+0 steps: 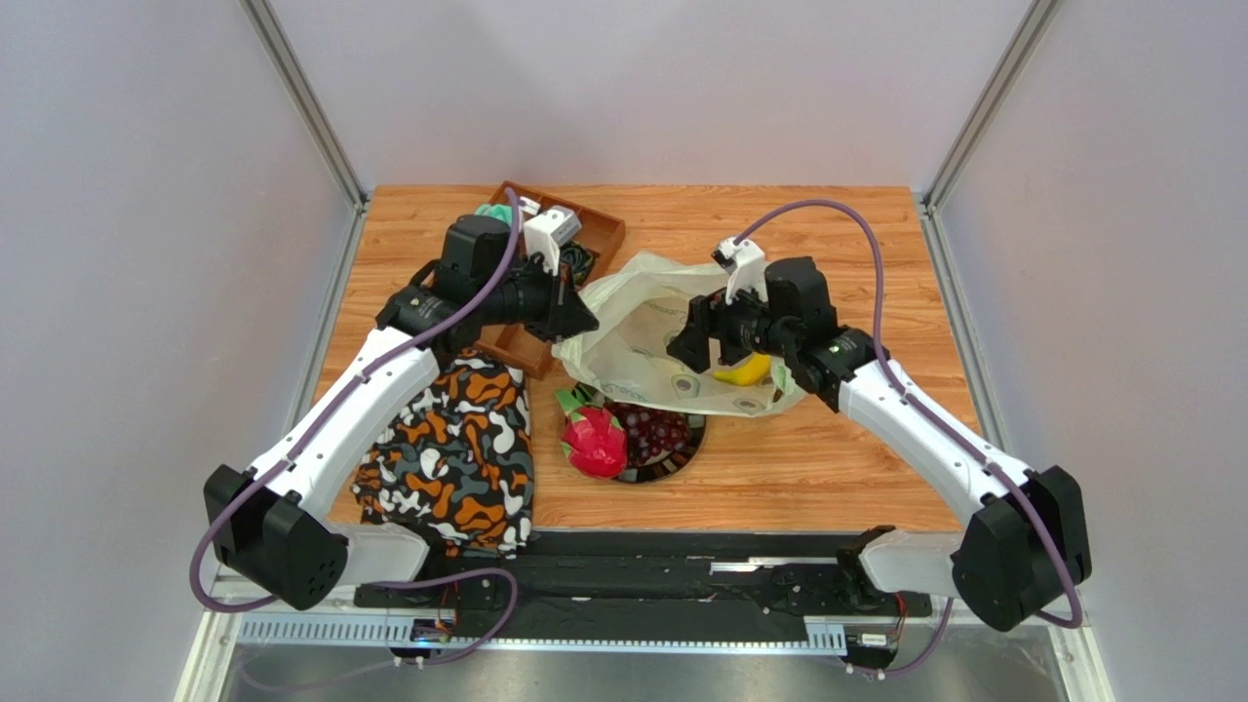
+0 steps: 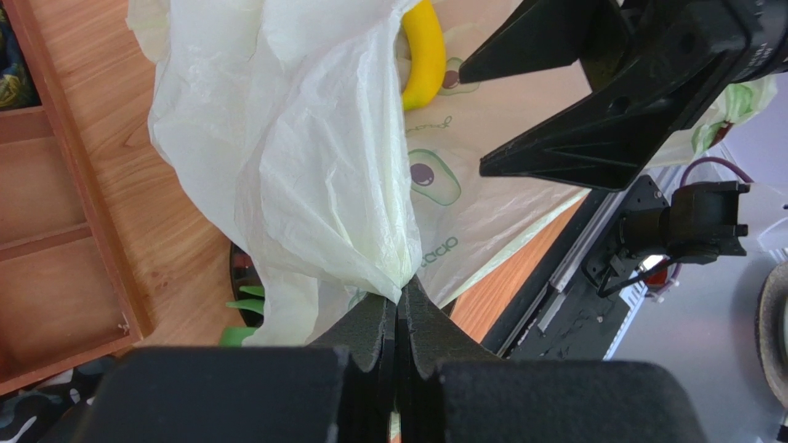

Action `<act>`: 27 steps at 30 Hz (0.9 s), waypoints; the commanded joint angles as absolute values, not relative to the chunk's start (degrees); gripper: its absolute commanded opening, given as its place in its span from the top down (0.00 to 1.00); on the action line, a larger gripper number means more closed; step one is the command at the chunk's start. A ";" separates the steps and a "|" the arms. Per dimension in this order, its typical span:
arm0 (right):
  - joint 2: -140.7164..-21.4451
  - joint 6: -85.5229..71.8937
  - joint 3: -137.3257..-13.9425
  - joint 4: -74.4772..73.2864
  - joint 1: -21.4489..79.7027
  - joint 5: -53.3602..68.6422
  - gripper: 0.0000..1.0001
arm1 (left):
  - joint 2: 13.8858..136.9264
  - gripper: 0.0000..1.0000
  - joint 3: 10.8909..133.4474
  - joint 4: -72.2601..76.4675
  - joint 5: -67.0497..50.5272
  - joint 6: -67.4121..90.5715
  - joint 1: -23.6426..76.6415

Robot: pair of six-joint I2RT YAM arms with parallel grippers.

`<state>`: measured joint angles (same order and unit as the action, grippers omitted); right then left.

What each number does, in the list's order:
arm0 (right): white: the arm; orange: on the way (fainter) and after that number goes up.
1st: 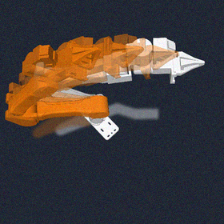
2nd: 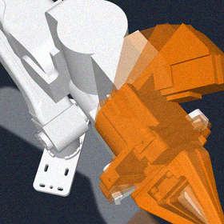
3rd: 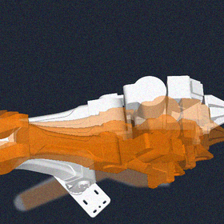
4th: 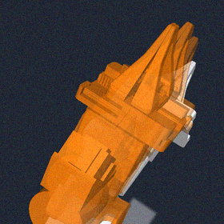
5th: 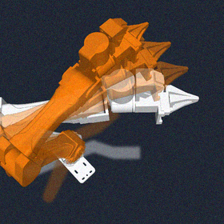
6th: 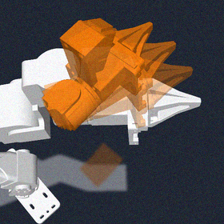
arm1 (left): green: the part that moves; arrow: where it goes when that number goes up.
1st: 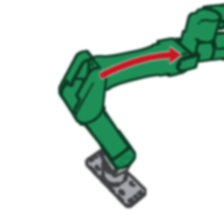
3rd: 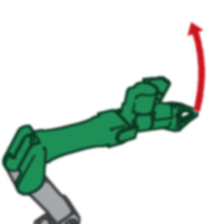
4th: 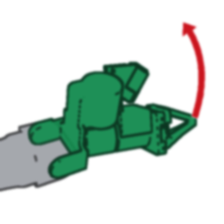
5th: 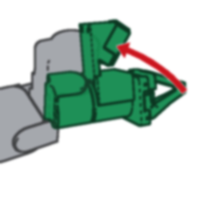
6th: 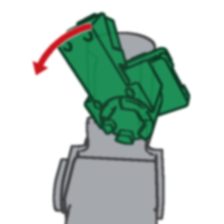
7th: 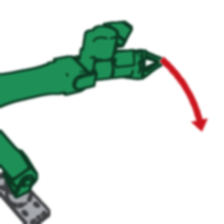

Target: Place the fruits into the plastic bag

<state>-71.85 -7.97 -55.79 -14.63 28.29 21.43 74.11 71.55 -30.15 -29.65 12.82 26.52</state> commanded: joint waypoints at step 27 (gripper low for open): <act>-84.54 -7.73 -76.72 -26.08 39.29 11.43 0.00 | 74.44 1.00 70.49 -24.70 -31.73 15.64 26.28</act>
